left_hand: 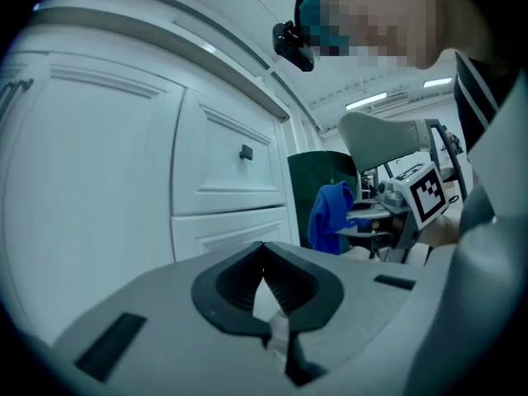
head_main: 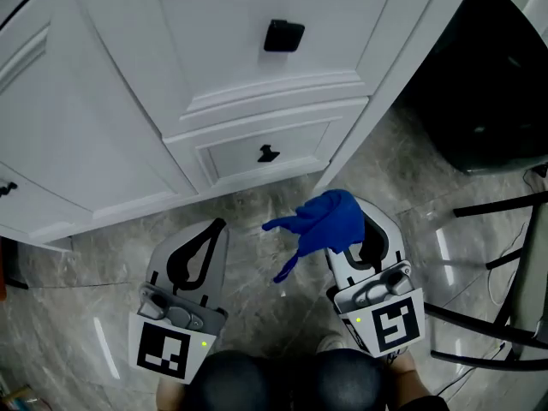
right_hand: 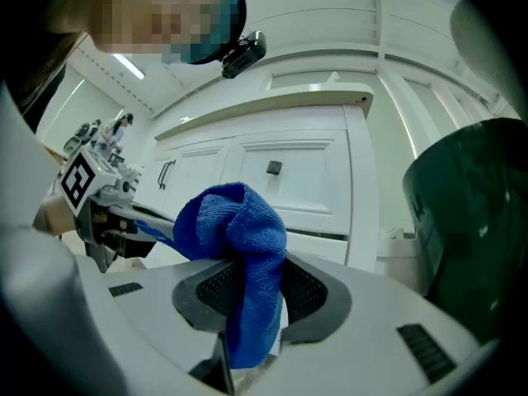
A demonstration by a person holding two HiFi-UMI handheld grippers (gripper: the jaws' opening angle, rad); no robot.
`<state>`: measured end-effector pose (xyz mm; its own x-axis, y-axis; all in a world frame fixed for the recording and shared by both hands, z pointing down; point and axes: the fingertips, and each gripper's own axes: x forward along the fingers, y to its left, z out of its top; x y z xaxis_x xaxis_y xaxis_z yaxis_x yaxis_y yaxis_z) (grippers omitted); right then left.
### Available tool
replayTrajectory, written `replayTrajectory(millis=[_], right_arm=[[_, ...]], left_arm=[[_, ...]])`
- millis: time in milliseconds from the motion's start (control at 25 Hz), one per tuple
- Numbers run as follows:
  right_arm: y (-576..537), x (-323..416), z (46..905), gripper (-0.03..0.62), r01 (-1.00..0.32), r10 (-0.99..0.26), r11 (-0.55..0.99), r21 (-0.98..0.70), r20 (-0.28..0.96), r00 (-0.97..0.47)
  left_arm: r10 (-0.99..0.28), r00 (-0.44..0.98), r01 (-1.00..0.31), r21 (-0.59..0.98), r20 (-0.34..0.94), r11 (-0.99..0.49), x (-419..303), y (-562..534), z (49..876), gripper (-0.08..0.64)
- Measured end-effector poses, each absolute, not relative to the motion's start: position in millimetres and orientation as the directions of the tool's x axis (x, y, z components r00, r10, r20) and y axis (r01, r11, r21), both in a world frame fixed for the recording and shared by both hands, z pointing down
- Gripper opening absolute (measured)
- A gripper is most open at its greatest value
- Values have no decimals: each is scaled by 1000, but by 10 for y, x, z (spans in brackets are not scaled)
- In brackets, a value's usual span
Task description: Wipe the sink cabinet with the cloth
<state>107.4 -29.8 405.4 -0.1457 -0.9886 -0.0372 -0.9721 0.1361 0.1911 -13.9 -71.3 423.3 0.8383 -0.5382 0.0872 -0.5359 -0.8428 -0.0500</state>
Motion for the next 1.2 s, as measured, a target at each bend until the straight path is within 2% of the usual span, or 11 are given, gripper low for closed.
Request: replayTrajectory(millis=[200,360,440,520,800,960,1200], right_arm=[[-326,1247,3632,117,-992,-995,97,82,-13,-98],[-314,1164,3148,117,-990,-990,132,-55,49,-134],[-261,1081,2829,117,-988,-986,135,-77,85,-141],[-224,990,2468,117,-989,-984,130,-72,116,-138],[-28,1027,1204,117,-981,-970,75,-180,215,-114],[297,1053,312,117,-973,-942,39,-228,316,-111],[492,1141,-1183,115,-978,-941,52,-201,319,-116]], left_arm=[[-620,782,-620,-21,59,-784,-257,-944,3616,3],[-643,752,-647,-25,146,-762,-225,-834,3112,3],[-599,758,-593,-108,257,-798,-205,-668,2866,3],[-561,768,-551,-127,309,-825,-165,-557,2535,3],[-552,764,-592,21,335,-806,-91,-415,1198,3],[-505,756,-590,99,416,-801,-33,-35,252,3],[-418,804,-520,161,423,-839,281,537,-1104,3]])
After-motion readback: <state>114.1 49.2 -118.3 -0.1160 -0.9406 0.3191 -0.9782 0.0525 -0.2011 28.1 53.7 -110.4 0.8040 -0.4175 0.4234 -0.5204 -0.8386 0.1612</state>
